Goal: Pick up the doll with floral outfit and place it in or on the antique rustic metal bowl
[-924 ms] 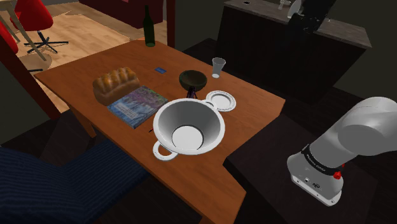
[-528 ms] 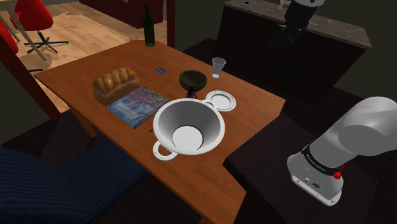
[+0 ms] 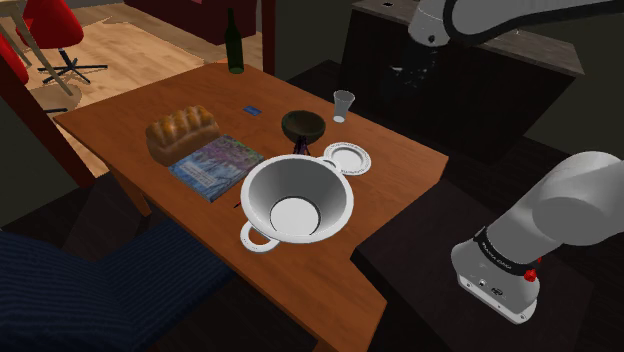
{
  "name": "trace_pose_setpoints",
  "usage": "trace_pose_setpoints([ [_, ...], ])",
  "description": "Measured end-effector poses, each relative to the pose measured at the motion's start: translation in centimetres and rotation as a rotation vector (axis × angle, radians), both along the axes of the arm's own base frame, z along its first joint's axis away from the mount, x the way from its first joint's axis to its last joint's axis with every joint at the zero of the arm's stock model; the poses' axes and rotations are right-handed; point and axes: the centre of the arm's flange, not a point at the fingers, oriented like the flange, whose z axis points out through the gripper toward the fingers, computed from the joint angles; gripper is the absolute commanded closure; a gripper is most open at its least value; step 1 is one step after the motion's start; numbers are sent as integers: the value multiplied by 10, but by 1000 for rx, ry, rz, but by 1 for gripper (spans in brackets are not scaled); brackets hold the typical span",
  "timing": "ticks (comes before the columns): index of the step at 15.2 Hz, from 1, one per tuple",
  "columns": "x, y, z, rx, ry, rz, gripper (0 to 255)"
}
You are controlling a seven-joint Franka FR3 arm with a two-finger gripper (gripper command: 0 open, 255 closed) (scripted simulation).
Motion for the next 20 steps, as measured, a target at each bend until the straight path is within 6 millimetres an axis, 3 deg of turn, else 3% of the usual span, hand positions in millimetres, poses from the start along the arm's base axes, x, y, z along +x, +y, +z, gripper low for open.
trace_pose_setpoints([
  [20, 166, 74, -181, 6, -62, 73, 0],
])
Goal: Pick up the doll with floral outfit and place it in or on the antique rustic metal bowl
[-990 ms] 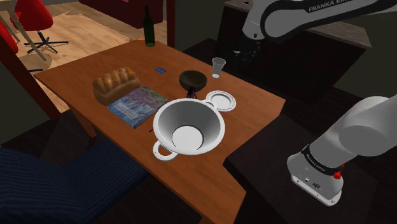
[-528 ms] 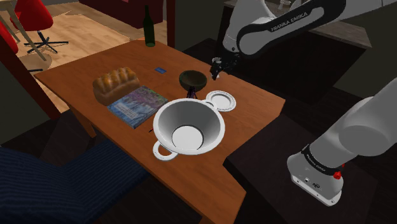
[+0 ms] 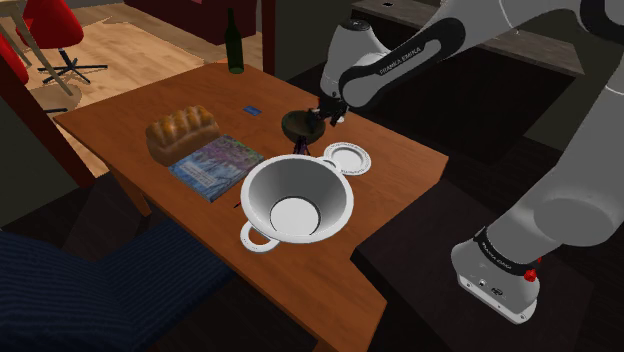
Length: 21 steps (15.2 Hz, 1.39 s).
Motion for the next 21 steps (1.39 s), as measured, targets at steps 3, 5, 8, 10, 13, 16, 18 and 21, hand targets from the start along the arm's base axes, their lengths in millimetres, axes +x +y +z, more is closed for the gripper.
trace_pose_setpoints([
  [3, 23, 15, -27, 1, -9, 11, 0],
  [5, 38, 26, -41, 2, -13, 17, 0],
  [8, 43, 26, -57, 2, -15, 19, 0],
  [10, 45, 26, -67, 2, -16, 19, 0],
  [13, 49, 26, -83, 2, -15, 19, 0],
  [16, 49, 25, -86, 2, -16, 19, 0],
  [18, 49, 25, -86, 2, -16, 19, 0],
  [21, 49, 25, -86, 2, -16, 19, 255],
])
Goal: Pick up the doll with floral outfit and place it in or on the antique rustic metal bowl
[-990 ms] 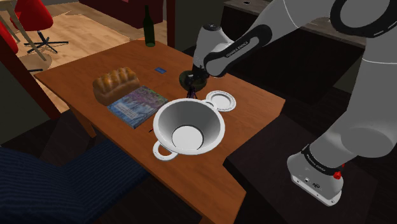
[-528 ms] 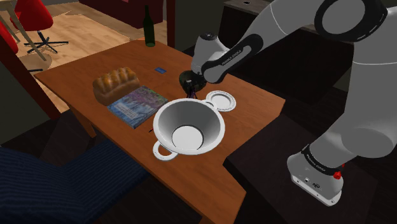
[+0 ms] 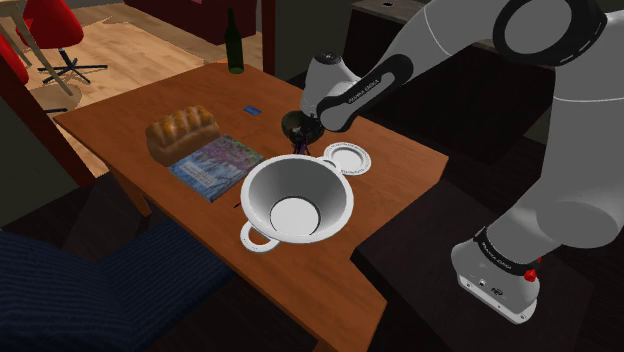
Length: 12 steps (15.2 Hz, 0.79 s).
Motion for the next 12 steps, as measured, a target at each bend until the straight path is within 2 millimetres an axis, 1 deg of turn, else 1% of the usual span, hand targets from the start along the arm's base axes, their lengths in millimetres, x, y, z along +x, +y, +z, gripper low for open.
trace_pose_setpoints([
  [9, 0, 0, 1, 0, -2, 0, 255],
  [12, 0, 1, 11, 0, 0, 0, 255],
])
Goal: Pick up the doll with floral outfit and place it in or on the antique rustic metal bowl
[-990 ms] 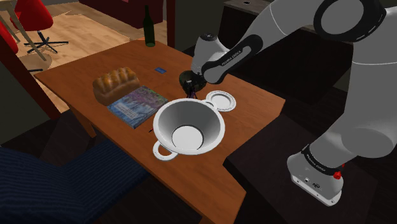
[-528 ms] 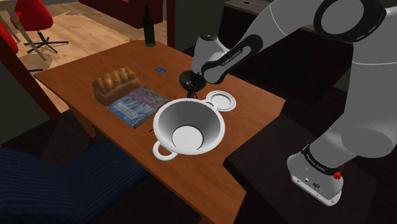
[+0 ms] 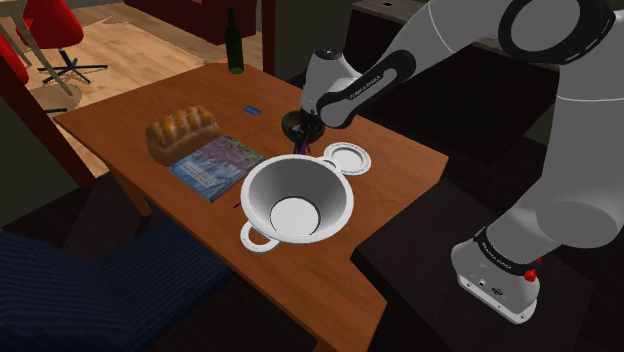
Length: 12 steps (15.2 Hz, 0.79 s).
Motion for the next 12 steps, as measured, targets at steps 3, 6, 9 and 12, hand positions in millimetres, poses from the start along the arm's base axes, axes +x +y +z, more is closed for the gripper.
trace_pose_setpoints([
  [3, 0, -1, 15, 0, 0, 0, 255],
  [6, 0, -2, 31, 0, 0, 0, 255],
  [9, -1, -1, 47, 0, 0, 0, 255],
  [12, 0, 0, 62, 0, 0, 0, 255],
])
